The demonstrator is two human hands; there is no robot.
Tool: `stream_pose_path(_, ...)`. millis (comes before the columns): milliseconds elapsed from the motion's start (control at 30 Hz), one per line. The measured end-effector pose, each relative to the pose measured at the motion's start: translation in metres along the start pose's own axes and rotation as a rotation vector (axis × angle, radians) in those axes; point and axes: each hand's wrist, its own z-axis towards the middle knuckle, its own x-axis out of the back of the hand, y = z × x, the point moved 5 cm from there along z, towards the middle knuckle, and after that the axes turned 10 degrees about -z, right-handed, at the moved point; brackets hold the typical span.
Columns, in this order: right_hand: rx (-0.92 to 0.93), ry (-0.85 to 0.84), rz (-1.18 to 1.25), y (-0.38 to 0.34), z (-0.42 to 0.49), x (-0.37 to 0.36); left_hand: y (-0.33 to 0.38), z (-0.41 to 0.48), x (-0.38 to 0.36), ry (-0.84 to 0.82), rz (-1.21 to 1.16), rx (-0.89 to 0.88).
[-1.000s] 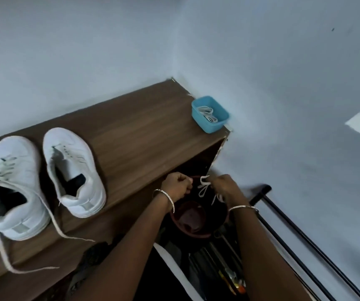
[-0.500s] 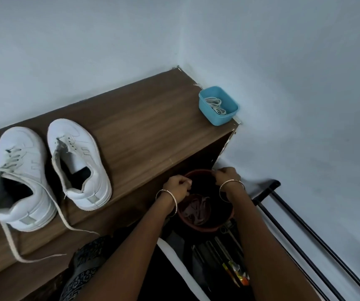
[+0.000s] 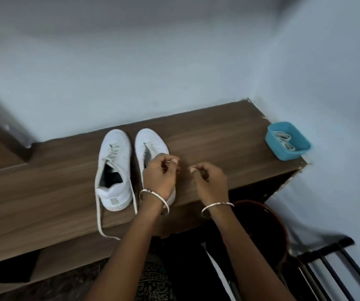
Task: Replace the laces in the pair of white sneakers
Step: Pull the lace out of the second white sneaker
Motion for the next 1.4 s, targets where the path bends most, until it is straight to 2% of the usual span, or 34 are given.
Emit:
stream_pose_path(100,0.009,-0.077,-0.026,-0.021,0.0,-0.037,0.004,-0.002,0.048,0.285,0.317,-0.124)
stream_pose_path(167,0.028,-0.137,-0.092,-0.03,0.005,-0.057,-0.002,0.0,0.062,0.319,0.342,-0.061)
stream_pose_path(267,0.033,-0.203,-0.222,-0.038,0.011,-0.077,-0.023,0.009,0.059,0.185,0.389,0.165)
stream_pose_path(367,0.026,-0.204,-0.32,-0.039,0.014,-0.085,-0.04,0.015,0.052,0.099,0.429,0.269)
stream_pose_path(533,0.042,-0.166,-0.407,-0.03,0.02,-0.079,-0.052,0.02,0.046,0.055,0.388,0.267)
stream_pose_path(700,0.006,-0.101,-0.428,-0.003,0.044,-0.053,-0.062,0.025,0.016,-0.064,0.174,0.317)
stream_pose_path(833,0.006,-0.097,-0.414,0.008,0.061,-0.027,-0.062,0.028,-0.006,-0.135,0.095,0.336)
stream_pose_path(1000,0.04,-0.107,-0.441,0.005,0.066,-0.026,-0.057,0.032,0.008,-0.152,0.054,0.334)
stream_pose_path(1067,0.094,0.019,-0.431,-0.009,0.057,-0.024,-0.046,0.03,0.023,-0.125,-0.027,0.292)
stream_pose_path(1133,0.261,0.239,-0.392,-0.037,0.039,-0.023,-0.031,0.03,0.044,-0.06,-0.125,0.237)
stream_pose_path(1200,0.436,0.333,-0.313,-0.065,0.018,-0.033,-0.018,0.031,0.074,0.051,-0.167,0.185)
stream_pose_path(1267,0.52,0.289,-0.253,-0.083,0.008,-0.051,-0.015,0.034,0.109,0.202,-0.115,0.135)
stream_pose_path(1333,0.548,0.191,-0.207,-0.093,0.003,-0.072,-0.015,0.039,0.145,0.36,0.074,0.067)
stream_pose_path(1400,0.555,0.081,-0.187,-0.1,0.001,-0.091,-0.015,0.041,0.17,0.444,0.276,0.047)
